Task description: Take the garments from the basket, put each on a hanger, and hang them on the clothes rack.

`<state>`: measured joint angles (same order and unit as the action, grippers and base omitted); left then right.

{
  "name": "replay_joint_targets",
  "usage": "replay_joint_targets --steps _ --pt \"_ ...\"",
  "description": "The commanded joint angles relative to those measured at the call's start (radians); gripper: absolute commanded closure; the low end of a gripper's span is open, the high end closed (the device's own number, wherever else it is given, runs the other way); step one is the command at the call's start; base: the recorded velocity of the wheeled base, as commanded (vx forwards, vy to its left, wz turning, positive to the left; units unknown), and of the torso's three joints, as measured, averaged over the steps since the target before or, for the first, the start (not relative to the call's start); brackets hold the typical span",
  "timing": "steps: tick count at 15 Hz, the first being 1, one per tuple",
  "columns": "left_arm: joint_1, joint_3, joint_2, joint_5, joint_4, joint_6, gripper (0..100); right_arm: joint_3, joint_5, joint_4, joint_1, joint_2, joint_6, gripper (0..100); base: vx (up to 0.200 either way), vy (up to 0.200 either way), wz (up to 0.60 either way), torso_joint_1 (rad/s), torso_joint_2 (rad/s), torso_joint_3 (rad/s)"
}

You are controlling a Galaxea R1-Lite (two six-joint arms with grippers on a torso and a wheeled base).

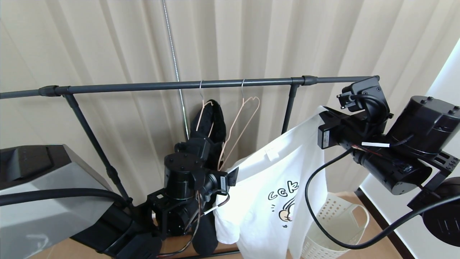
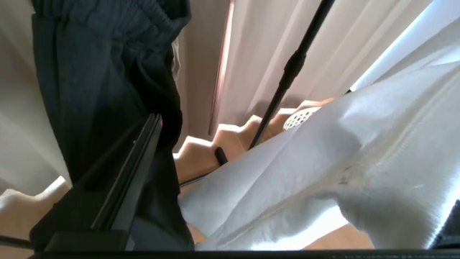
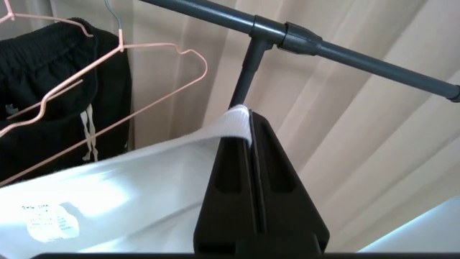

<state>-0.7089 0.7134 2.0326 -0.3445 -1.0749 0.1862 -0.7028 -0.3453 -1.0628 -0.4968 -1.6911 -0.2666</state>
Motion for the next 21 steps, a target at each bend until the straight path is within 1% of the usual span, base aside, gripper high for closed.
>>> replay_joint_targets --steps 1,7,8,18,20,21 --pt "0.000 -0.002 -0.009 -0.002 -0.002 -0.001 0 0.002 0.000 0.000 0.000 -0.004 0.000 100 0.000 0.000 0.00 0.000 0.00 0.000" --pt "-0.006 -0.006 -0.041 -0.007 0.000 -0.001 0 -0.001 0.000 -0.002 0.000 -0.033 0.000 100 0.000 0.000 0.00 0.000 0.00 0.000" --pt "-0.006 -0.008 -0.043 -0.007 0.000 -0.001 100 -0.001 0.000 -0.005 0.000 -0.038 0.000 100 0.000 0.000 0.00 0.000 0.00 0.000" --pt "-0.007 -0.015 -0.061 -0.007 -0.002 -0.010 100 0.019 0.002 -0.014 -0.008 -0.035 -0.002 100 0.000 0.000 0.00 0.000 0.00 0.000" --pt "-0.007 -0.015 -0.101 -0.007 0.006 -0.011 100 0.023 -0.004 -0.014 -0.043 -0.030 -0.002 100 0.000 0.000 0.00 0.000 0.00 0.000" --pt "-0.007 -0.015 -0.101 -0.007 0.006 -0.011 100 0.023 -0.004 -0.014 -0.043 -0.030 -0.002 100 0.000 0.000 0.00 0.000 0.00 0.000"
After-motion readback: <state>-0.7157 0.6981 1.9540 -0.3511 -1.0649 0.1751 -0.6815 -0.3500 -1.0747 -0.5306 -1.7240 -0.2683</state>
